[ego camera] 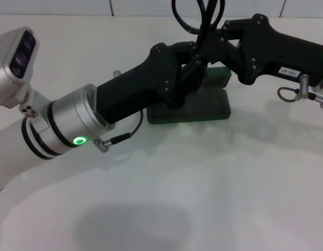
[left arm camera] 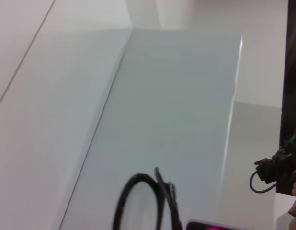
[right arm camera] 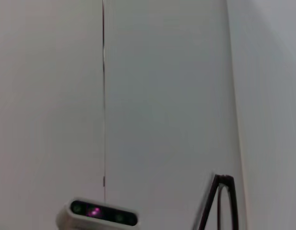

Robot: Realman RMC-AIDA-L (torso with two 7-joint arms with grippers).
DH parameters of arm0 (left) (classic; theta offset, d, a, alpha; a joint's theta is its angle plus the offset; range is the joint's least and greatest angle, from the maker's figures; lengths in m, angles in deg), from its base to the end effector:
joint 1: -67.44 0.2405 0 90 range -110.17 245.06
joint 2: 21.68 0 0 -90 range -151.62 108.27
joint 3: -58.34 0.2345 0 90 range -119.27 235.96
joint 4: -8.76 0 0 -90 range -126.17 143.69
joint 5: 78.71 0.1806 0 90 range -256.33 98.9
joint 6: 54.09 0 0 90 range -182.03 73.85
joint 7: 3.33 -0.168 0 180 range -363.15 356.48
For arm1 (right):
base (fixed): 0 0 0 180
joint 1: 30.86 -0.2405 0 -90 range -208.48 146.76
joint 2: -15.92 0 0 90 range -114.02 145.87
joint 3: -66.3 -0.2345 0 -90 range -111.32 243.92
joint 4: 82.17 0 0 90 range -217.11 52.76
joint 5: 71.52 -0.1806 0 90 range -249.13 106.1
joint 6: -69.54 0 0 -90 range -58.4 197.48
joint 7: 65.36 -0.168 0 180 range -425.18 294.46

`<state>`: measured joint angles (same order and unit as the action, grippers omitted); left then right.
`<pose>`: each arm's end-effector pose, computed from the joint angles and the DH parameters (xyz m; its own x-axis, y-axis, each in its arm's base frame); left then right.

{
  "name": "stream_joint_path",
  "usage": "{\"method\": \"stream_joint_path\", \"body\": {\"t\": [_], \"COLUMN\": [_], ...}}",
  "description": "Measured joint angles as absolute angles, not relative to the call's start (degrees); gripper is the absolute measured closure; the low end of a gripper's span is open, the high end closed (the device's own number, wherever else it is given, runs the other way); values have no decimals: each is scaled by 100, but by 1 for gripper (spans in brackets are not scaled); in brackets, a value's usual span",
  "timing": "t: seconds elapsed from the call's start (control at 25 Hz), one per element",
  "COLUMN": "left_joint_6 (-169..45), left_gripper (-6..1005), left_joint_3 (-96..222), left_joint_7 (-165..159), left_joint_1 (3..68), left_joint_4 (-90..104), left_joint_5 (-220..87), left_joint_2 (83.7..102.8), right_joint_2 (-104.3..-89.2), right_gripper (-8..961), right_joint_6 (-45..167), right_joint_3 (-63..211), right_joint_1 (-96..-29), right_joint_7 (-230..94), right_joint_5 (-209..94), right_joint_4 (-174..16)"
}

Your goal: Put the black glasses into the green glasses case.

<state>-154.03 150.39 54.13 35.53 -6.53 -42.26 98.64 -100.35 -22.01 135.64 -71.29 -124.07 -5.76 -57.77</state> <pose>-0.1215 0.2697 -0.0240 0.3042 0.1610 0.9389 0.2963 -0.9527 0.0673 0.1006 0.3233 -0.0073 0.5820 0.0622 -0.8108 -0.1125 -0.9813 -0.1561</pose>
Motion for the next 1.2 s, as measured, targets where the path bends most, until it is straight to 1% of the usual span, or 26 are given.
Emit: {"method": "stream_joint_path", "body": {"t": [0.32,0.44,0.52,0.56,0.6,0.72,0.8,0.84,0.88,0.96,1.0,1.04,1.2], "left_joint_6": [-15341,-15460,-15667,-15860,-15860,-16037,-16090,-16095,-16098,-16100,-16100,-16100,-16086], "left_gripper": [965,965,965,965,965,965,965,965,965,965,965,965,964], "left_joint_3": [14985,14991,15006,15006,15006,14991,14988,14983,14977,14971,14962,14932,14810], "left_joint_7": [5556,5557,5562,5585,5585,5599,5571,5550,5517,5400,5351,5274,5148], "left_joint_1": [3589,3621,3688,3792,3792,4114,4360,4467,4583,4776,4834,4905,5034], "left_joint_4": [-652,-655,-674,-683,-683,-671,-663,-660,-657,-654,-652,-652,-632], "left_joint_5": [-4227,-4188,-4124,-3996,-3996,-3795,-3733,-3729,-3728,-3742,-3750,-3760,-3709], "left_joint_2": [9859,9808,9682,9513,9513,9239,9121,9093,9066,9046,9048,9065,9183], "right_joint_2": [-10035,-10028,-9992,-9981,-9975,-9969,-9971,-9971,-9971,-9976,-9975,-9974,-9986], "right_gripper": [879,878,878,878,877,877,876,876,876,875,875,875,874], "right_joint_6": [-2153,-2069,-1881,-1754,-1689,-1231,-980,-883,-883,-985,-1209,-1264,-1997], "right_joint_3": [13794,13827,13922,14004,14040,14341,14578,14773,14773,14882,14936,14938,14996], "right_joint_1": [-7128,-7120,-7118,-7118,-7118,-7100,-7065,-7091,-7091,-7255,-7499,-7545,-8699], "right_joint_7": [-12484,-12486,-12536,-12632,-12701,-13500,-14453,-15542,-15542,-16608,-17287,-17371,-18122], "right_joint_5": [-570,-548,-358,-198,-92,877,1800,2812,2812,3884,4558,4637,5780], "right_joint_4": [-5719,-5698,-5602,-5487,-5406,-4458,-3479,-2435,-2435,-1475,-1005,-968,-1095]}}
